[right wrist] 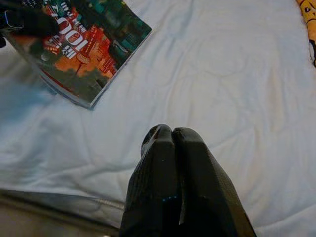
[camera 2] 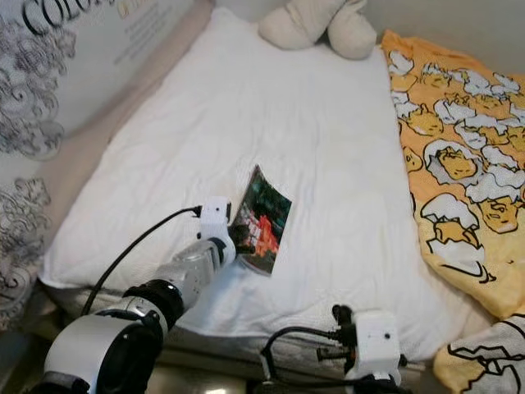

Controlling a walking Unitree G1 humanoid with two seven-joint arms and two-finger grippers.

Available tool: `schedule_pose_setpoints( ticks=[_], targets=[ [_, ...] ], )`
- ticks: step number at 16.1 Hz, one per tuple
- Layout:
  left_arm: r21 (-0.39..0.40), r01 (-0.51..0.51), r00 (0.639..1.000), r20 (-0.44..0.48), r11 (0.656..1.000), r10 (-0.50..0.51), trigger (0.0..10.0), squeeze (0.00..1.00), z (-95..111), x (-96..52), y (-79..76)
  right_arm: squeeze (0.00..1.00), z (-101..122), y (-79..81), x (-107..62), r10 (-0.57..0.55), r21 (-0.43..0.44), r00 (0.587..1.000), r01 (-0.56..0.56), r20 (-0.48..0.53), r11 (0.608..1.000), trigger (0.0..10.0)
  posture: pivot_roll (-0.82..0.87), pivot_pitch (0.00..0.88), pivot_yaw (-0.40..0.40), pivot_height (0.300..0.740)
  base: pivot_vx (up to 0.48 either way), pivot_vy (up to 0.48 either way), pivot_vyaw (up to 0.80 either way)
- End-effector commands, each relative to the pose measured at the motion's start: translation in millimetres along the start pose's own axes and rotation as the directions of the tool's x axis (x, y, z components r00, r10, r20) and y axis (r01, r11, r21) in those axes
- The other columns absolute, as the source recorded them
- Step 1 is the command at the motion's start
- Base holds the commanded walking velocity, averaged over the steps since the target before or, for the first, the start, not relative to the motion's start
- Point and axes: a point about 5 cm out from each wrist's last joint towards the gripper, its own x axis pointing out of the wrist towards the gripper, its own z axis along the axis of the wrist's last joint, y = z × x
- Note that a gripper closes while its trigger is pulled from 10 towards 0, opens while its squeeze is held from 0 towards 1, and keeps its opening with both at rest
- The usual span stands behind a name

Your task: Clean up the room

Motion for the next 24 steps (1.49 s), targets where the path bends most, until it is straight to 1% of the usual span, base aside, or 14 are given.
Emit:
schedule_pose_setpoints(
  ticks=[1, 2, 3, 5, 6, 8, 11, 13, 19, 20, 21, 22, 23, 24],
  targets=[
    [0.004, -0.012, 1.000, 0.017, 1.000, 0.012, 10.0, 0.00, 4.2, 0.6, -1.1, 0.00, 2.7, -2.1, -2.5, -0.001, -0.020, 1.000, 0.001, -0.003, 1.000, 10.0, -0.38, 0.257, -0.126, 0.740, 0.000, 0.000, 0.00],
    [-0.005, -0.090, 0.994, 0.059, 0.996, 0.090, 10.0, 0.00, 16.8, -2.4, 20.8, 0.00, 2.8, -1.8, -2.4, 0.005, -0.023, 1.000, -0.005, -0.012, 1.000, 10.0, -0.37, 0.248, -0.136, 0.740, 0.000, 0.000, 0.00],
    [-0.001, -0.105, 0.992, 0.065, 0.994, 0.105, 10.0, 0.00, 19.5, -3.3, 25.8, 0.00, 3.0, -1.8, -2.3, 0.006, -0.024, 1.000, -0.006, -0.015, 1.000, 10.0, -0.37, 0.248, -0.136, 0.740, 0.000, 0.000, 0.00],
    [0.082, -0.204, 0.976, 0.092, 0.976, 0.196, 10.0, 0.00, 32.1, -12.4, 61.9, 0.00, 1.8, -0.7, -1.7, 0.010, -0.023, 1.000, -0.011, -0.026, 1.000, 10.0, -0.35, 0.236, -0.132, 0.740, 0.000, 0.000, 0.00],
    [0.101, -0.225, 0.972, 0.098, 0.969, 0.216, 10.0, 0.00, 34.1, -15.0, 69.8, 0.00, 1.3, -0.2, -1.3, 0.011, -0.021, 1.000, -0.011, -0.028, 1.000, 10.0, -0.34, 0.234, -0.130, 0.740, 0.000, 0.000, 0.00],
    [0.153, -0.279, 0.959, 0.092, 0.948, 0.267, 10.0, 0.00, 34.1, -24.9, 96.4, 0.00, -1.2, 2.6, 0.3, 0.016, -0.014, 0.999, -0.017, -0.038, 1.000, 10.0, -0.32, 0.237, -0.125, 0.740, 0.000, 0.000, 0.00],
    [0.223, -0.287, 0.958, 0.066, 0.932, 0.280, 10.0, 0.00, 30.7, -32.3, 113.0, 0.00, -2.0, 4.7, 3.7, 0.023, -0.007, 0.999, -0.023, -0.043, 1.000, 10.0, -0.30, 0.240, -0.125, 0.740, 0.000, 0.000, 0.00],
    [0.268, -0.253, 0.967, 0.043, 0.930, 0.250, 10.0, 0.00, 28.0, -32.4, 112.5, 0.00, -3.3, 5.1, 3.9, 0.029, -0.007, 0.998, -0.029, -0.048, 1.000, 10.0, -0.30, 0.239, -0.127, 0.740, 0.000, 0.000, 0.00],
    [0.263, -0.139, 0.990, 0.025, 0.955, 0.138, 10.0, 0.00, 26.7, -24.8, 92.9, 0.00, -3.1, 6.4, 4.7, 0.034, -0.009, 0.998, -0.034, -0.049, 0.999, 10.0, -0.30, 0.234, -0.124, 0.740, 0.000, 0.000, 0.00],
    [0.235, -0.148, 0.989, 0.027, 0.961, 0.146, 10.0, 0.00, 26.1, -24.3, 92.2, 0.00, -2.9, 7.0, 5.8, 0.034, -0.008, 0.998, -0.034, -0.048, 0.999, 10.0, -0.30, 0.234, -0.122, 0.740, 0.000, 0.000, 0.00],
    [0.168, -0.158, 0.987, 0.030, 0.973, 0.155, 10.0, 0.00, 24.6, -24.3, 92.4, 0.00, -3.1, 7.4, 6.7, 0.035, -0.007, 0.998, -0.036, -0.049, 0.999, 10.0, -0.30, 0.232, -0.123, 0.740, 0.000, 0.000, 0.00],
    [0.147, -0.160, 0.987, 0.023, 0.976, 0.159, 10.0, 0.00, 22.1, -24.6, 93.2, 0.00, -3.0, 7.6, 7.6, 0.036, -0.005, 0.998, -0.037, -0.049, 0.999, 10.0, -0.30, 0.232, -0.124, 0.740, 0.000, 0.000, 0.00],
    [0.147, -0.161, 0.987, 0.009, 0.976, 0.162, 10.0, 1.00, 18.6, -25.1, 94.3, 0.00, -3.0, 8.0, 8.5, 0.038, -0.004, 0.998, -0.039, -0.049, 0.999, 10.0, -0.30, 0.230, -0.125, 0.740, 0.000, 0.000, 0.00],
    [0.171, -0.159, 0.987, 0.000, 0.972, 0.161, 10.0, 1.00, 16.9, -25.4, 94.7, 0.00, -3.0, 8.4, 9.2, 0.040, -0.004, 0.998, -0.041, -0.049, 0.999, 10.0, -0.30, 0.231, -0.124, 0.740, 0.000, 0.000, 0.00]
  ],
)
